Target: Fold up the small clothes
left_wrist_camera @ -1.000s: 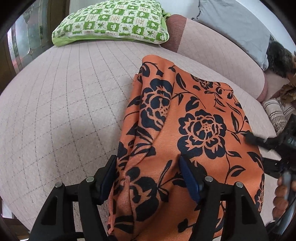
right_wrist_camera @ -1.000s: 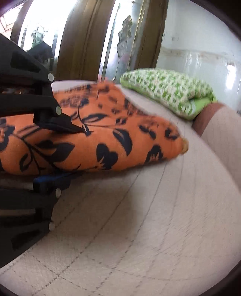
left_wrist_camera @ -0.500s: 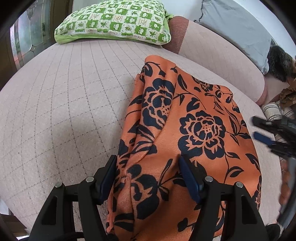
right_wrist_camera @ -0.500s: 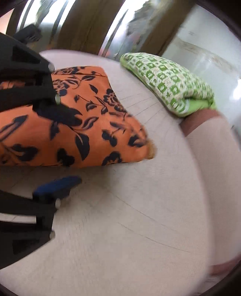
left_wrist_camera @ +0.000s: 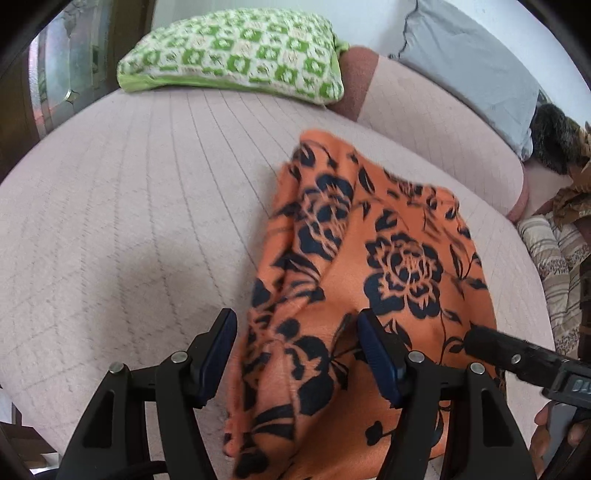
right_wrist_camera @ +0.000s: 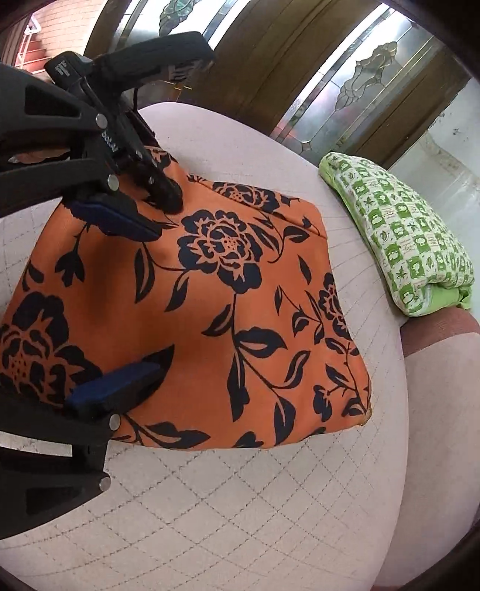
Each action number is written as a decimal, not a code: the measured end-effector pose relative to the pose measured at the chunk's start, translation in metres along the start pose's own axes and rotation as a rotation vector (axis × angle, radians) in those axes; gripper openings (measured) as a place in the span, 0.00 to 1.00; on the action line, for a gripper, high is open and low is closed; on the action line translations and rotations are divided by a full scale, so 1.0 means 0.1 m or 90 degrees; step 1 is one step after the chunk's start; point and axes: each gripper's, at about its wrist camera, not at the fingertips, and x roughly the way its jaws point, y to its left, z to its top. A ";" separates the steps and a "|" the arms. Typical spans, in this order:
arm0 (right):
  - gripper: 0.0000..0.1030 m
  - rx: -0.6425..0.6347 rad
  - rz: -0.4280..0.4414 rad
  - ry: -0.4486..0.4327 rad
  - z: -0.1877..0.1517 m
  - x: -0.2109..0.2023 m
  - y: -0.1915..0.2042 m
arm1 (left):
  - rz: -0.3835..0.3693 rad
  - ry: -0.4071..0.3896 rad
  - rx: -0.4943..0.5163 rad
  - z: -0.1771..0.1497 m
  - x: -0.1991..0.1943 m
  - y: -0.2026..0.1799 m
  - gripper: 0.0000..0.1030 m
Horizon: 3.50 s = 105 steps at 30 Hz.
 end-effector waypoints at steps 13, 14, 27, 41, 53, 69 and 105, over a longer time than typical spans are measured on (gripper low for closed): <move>0.75 -0.030 0.013 -0.008 -0.01 0.09 0.10 | -0.082 0.063 -0.009 0.90 0.42 0.15 0.54; 0.75 -0.026 0.021 -0.008 -0.01 0.08 0.07 | -0.103 0.070 -0.013 0.96 0.47 0.15 0.45; 0.76 0.013 0.076 -0.007 -0.02 0.03 -0.06 | -0.128 0.122 -0.031 0.98 0.49 0.30 0.43; 0.82 0.017 0.076 0.000 0.00 0.04 -0.03 | -0.156 0.190 -0.061 -0.03 0.06 0.53 0.34; 0.82 0.056 0.131 -0.075 0.06 -0.47 -0.25 | -0.176 0.097 -0.010 0.34 -0.11 0.27 0.65; 0.48 0.203 0.160 0.022 0.12 0.36 -0.79 | -0.178 0.178 -0.020 0.39 0.48 0.20 0.36; 0.62 0.142 -0.015 -0.176 0.07 -1.16 -1.71 | -0.081 0.059 0.139 0.14 0.03 -1.04 0.62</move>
